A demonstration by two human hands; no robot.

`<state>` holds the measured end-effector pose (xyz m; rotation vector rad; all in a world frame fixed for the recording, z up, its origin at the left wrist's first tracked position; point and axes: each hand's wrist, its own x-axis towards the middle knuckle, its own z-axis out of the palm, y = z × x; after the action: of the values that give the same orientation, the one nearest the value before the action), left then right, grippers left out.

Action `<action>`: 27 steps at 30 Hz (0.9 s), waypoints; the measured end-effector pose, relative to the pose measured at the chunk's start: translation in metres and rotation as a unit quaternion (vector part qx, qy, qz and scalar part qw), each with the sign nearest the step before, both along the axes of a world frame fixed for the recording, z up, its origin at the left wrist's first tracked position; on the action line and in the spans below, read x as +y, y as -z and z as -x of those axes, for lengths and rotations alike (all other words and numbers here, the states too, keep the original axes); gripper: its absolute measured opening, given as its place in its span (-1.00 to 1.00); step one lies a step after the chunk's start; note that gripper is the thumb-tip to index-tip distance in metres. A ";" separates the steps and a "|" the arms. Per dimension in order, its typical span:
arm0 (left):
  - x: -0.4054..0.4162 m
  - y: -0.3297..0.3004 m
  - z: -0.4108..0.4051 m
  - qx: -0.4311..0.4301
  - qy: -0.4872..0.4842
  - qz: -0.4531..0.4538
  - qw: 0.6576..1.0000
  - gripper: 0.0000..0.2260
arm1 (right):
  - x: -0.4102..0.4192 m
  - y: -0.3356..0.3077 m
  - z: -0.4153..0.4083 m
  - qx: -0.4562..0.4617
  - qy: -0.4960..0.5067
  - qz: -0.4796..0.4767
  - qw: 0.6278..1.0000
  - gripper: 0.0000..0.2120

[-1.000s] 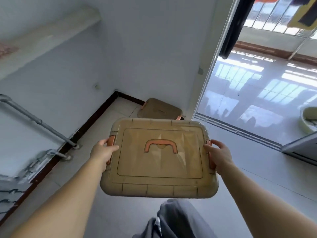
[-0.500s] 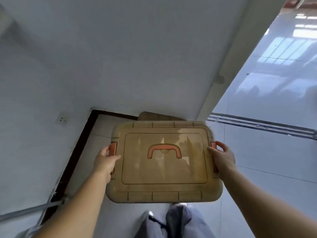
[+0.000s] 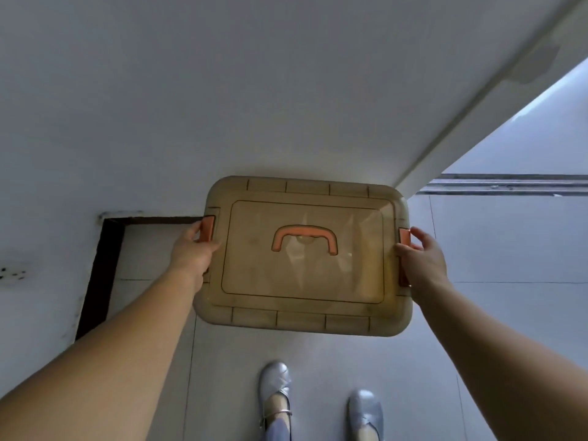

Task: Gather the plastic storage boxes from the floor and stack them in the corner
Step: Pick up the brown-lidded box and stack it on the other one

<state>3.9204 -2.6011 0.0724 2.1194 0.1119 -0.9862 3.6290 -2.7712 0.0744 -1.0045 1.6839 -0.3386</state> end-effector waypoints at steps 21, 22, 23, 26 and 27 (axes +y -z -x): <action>-0.001 0.043 -0.012 -0.153 0.032 0.102 0.982 -0.50 | -0.007 0.044 -0.014 -0.019 -0.039 0.169 0.985 -0.61; -0.001 0.044 -0.012 -0.172 0.049 0.096 0.979 -0.50 | -0.009 0.045 -0.013 -0.025 -0.045 0.169 0.984 -0.61; -0.001 0.045 -0.012 -0.185 0.062 0.087 0.977 -0.49 | -0.012 0.044 -0.012 -0.035 -0.052 0.161 0.985 -0.60; 0.010 0.050 -0.009 -0.203 0.073 0.095 0.972 -0.44 | -0.013 0.048 0.002 -0.109 -0.079 0.149 0.980 -0.56; 0.015 0.052 -0.008 -0.199 0.059 0.105 0.973 -0.43 | -0.013 0.052 0.008 -0.133 -0.079 0.148 0.977 -0.55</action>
<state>3.9285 -2.5857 0.0200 2.0977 -0.3077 -0.5909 3.6213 -2.7846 0.0222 -1.2454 1.3268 -0.6027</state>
